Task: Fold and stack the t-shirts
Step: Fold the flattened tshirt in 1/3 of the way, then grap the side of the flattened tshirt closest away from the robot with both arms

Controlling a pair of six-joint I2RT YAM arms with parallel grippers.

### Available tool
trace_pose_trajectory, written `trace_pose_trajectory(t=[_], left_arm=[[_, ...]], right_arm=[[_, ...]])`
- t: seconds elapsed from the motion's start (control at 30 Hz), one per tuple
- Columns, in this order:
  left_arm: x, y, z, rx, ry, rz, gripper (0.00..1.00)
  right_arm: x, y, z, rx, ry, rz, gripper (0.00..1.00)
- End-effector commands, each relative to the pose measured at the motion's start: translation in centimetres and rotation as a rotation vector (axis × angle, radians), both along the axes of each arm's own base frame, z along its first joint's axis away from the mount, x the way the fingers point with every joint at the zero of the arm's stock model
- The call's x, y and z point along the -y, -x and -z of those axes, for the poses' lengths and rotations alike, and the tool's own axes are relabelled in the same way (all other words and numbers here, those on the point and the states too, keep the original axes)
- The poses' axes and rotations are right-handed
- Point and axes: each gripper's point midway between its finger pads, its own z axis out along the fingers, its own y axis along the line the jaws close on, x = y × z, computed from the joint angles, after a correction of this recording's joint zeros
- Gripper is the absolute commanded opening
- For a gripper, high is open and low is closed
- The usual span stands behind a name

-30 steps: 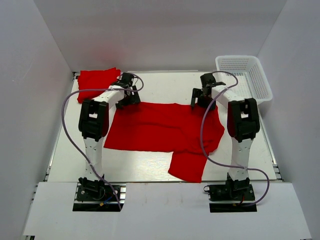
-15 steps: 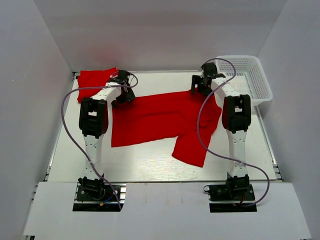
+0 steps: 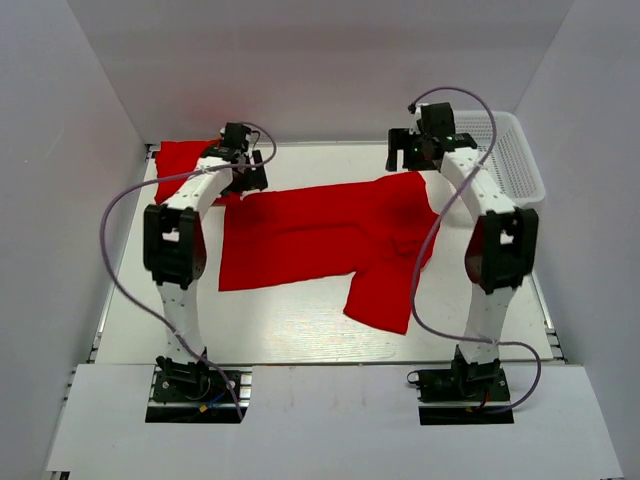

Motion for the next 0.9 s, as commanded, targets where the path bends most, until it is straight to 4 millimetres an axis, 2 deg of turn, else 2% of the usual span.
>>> trace_pose_trajectory(t=[0.0, 0.03, 0.07, 0.1, 0.13, 0.17, 0.2, 0.23, 0.27, 0.3, 0.33, 0.37, 0.4, 0.43, 0.47, 0.5, 0.53, 0.67, 0.7, 0.73, 0.87], left_arm=[[-1.1, 3.0, -10.4, 0.149, -0.013, 0.003, 1.00], [-1.4, 4.0, -10.6, 0.138, -0.016, -0.010, 1.00], [-2.3, 6.6, -11.1, 0.109, -0.035, -0.037, 1.00], [-2.7, 8.0, -11.1, 0.098, -0.020, -0.088, 1.00], [-3.1, 9.5, -11.1, 0.084, -0.019, -0.112, 1.00], [-3.7, 12.1, -8.8, 0.015, -0.033, -0.137, 1.00], [-3.9, 13.6, -8.5, 0.010, -0.018, -0.163, 1.00], [-4.1, 15.5, -9.9, 0.052, 0.011, -0.173, 1.00], [-4.3, 18.0, -7.5, -0.006, 0.016, -0.189, 1.00], [-4.3, 19.0, -7.2, 0.001, 0.037, -0.195, 1.00], [-4.5, 21.4, -6.5, -0.007, 0.049, -0.198, 1.00], [-4.6, 22.1, -6.1, 0.000, 0.060, -0.211, 1.00], [-4.8, 23.0, -5.7, -0.003, 0.065, -0.222, 1.00], [-4.9, 23.7, -5.2, -0.010, 0.073, -0.240, 1.00], [-5.1, 25.1, -3.6, -0.046, 0.068, -0.254, 1.00], [-5.4, 25.5, -3.3, -0.038, 0.077, -0.272, 1.00], [-5.5, 26.6, -1.8, -0.068, 0.073, -0.286, 1.00], [-4.8, 26.7, 0.6, -0.074, 0.148, -0.329, 1.00], [-4.6, 26.2, 0.8, -0.049, 0.163, -0.336, 1.00], [-4.7, 26.6, 1.9, -0.067, 0.161, -0.347, 1.00], [-4.1, 25.9, 3.4, -0.036, 0.194, -0.333, 1.00]], right_arm=[[-1.7, 4.0, -6.8, 0.094, -0.018, -0.027, 0.90], [-1.5, 5.4, -5.8, 0.064, -0.009, -0.012, 0.90], [-0.8, 6.8, -3.7, 0.014, 0.015, 0.036, 0.90], [-1.2, 8.4, -7.2, 0.095, -0.013, 0.055, 0.90], [-0.7, 10.2, -5.1, 0.051, 0.000, 0.076, 0.90], [-0.3, 12.0, -2.7, -0.002, 0.016, 0.091, 0.90], [-0.1, 13.4, -3.9, 0.023, -0.009, 0.125, 0.90], [0.1, 15.7, -3.0, -0.001, -0.009, 0.129, 0.90], [0.2, 17.9, -1.9, -0.036, -0.021, 0.139, 0.90], [0.1, 19.2, -1.2, -0.062, -0.037, 0.144, 0.90], [0.0, 21.6, 0.2, -0.093, -0.033, 0.135, 0.90], [0.4, 23.4, 1.0, -0.105, -0.040, 0.146, 0.90], [0.6, 24.2, 1.6, -0.115, -0.040, 0.151, 0.90], [1.3, 25.8, 3.2, -0.152, -0.020, 0.182, 0.90], [1.6, 27.1, 3.0, -0.135, -0.034, 0.182, 0.90], [1.7, 27.6, 3.5, -0.143, -0.036, 0.189, 0.90], [1.9, 28.8, 4.8, -0.177, -0.036, 0.201, 0.90], [1.5, 31.6, 7.5, -0.242, -0.068, 0.195, 0.90], [1.1, 32.1, 7.7, -0.248, -0.080, 0.188, 0.90], [1.2, 32.4, 8.2, -0.255, -0.076, 0.195, 0.90], [1.3, 32.7, 8.5, -0.248, -0.066, 0.194, 0.90]])
